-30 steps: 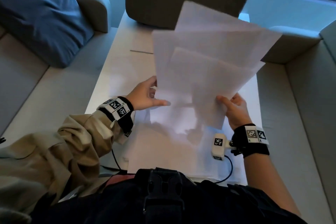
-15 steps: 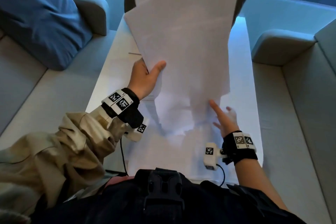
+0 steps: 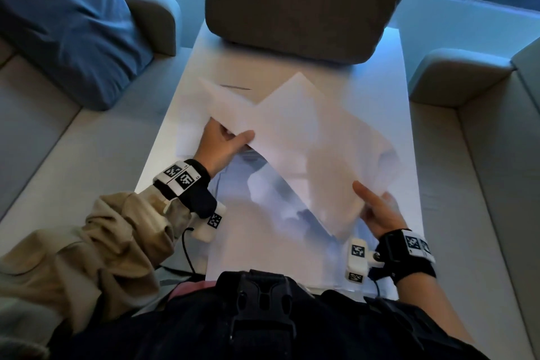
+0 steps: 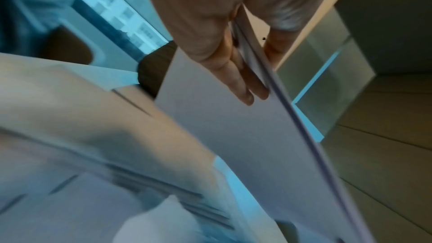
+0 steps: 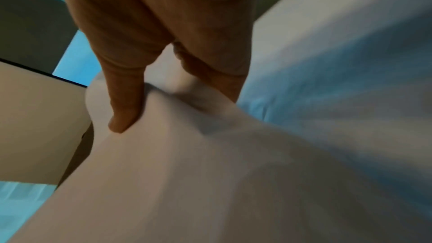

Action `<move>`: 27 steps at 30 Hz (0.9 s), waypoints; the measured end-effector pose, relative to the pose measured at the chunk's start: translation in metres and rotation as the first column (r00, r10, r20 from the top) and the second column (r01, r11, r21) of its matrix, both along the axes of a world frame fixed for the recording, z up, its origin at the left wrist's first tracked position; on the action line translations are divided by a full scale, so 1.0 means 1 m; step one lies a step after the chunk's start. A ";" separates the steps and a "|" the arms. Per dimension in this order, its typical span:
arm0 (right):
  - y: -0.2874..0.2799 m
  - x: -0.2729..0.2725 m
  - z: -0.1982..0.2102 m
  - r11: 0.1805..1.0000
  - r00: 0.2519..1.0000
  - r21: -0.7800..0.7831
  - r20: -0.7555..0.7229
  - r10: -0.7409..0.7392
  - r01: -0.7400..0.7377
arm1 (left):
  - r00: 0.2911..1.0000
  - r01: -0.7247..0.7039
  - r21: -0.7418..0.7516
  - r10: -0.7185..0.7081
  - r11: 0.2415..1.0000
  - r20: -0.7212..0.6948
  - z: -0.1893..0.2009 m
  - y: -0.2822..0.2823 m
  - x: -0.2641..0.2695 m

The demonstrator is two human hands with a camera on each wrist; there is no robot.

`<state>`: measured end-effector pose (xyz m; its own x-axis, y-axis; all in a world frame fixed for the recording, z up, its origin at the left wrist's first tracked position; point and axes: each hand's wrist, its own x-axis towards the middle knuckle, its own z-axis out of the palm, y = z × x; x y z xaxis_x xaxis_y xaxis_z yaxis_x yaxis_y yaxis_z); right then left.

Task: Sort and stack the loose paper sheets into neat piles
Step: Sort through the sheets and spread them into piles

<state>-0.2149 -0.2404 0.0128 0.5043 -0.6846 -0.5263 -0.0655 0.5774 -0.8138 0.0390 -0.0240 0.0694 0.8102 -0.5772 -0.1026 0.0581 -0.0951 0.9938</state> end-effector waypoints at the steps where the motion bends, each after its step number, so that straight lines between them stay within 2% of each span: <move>1: -0.005 -0.010 -0.001 0.999 0.999 -0.033 -0.037 0.016 -0.017 | 0.998 -0.048 -0.017 0.047 0.999 -0.049 -0.003 0.004 0.002; 3: -0.014 -0.030 -0.004 0.995 0.991 -0.086 -0.124 0.046 -0.057 | 0.984 -0.140 -0.009 0.138 0.990 -0.116 -0.010 0.012 0.008; 5: -0.020 -0.046 -0.007 0.987 0.972 -0.108 -0.217 0.090 -0.116 | 0.976 -0.157 0.049 0.163 0.986 -0.142 -0.022 0.023 0.018; 7: -0.022 -0.057 -0.009 0.976 0.939 -0.117 -0.313 0.141 -0.186 | 0.975 -0.135 0.154 0.159 0.979 -0.157 -0.037 0.033 0.027; 10: -0.020 -0.065 -0.012 0.942 0.876 -0.135 -0.427 0.224 -0.307 | 0.983 -0.002 0.353 0.067 0.936 -0.172 -0.058 0.040 0.030; 12: -0.018 -0.064 -0.015 0.927 0.837 -0.137 -0.490 0.244 -0.350 | 0.987 0.112 0.473 -0.042 0.874 -0.157 -0.070 0.044 0.027; 14: -0.018 -0.058 -0.020 0.918 0.790 -0.197 -0.590 0.168 -0.343 | 0.977 0.214 0.576 -0.179 0.789 -0.117 -0.081 0.048 0.024; 16: -0.021 -0.055 -0.026 0.881 0.691 -0.287 -0.720 0.060 -0.376 | 0.946 0.297 0.650 -0.309 0.700 -0.099 -0.086 0.051 0.019; 18: -0.020 -0.051 -0.027 0.820 0.582 -0.349 -0.813 -0.024 -0.453 | 0.915 0.375 0.675 -0.369 0.636 -0.161 -0.087 0.052 0.016; 21: -0.009 -0.044 -0.029 0.751 0.501 -0.387 -0.861 -0.087 -0.535 | 0.863 0.469 0.707 -0.445 0.529 -0.239 -0.080 0.053 0.012; 23: 0.001 -0.037 -0.032 0.682 0.490 -0.436 -0.862 -0.129 -0.588 | 0.865 0.433 0.749 -0.466 0.502 -0.188 -0.079 0.054 0.016; 25: 0.009 -0.030 -0.038 0.619 0.485 -0.457 -0.863 -0.137 -0.638 | 0.900 0.285 0.801 -0.434 0.527 -0.035 -0.080 0.055 0.024; 27: 0.014 -0.023 -0.042 0.560 0.446 -0.432 -0.887 -0.122 -0.707 | 0.913 0.136 0.816 -0.391 0.562 0.118 -0.084 0.053 0.035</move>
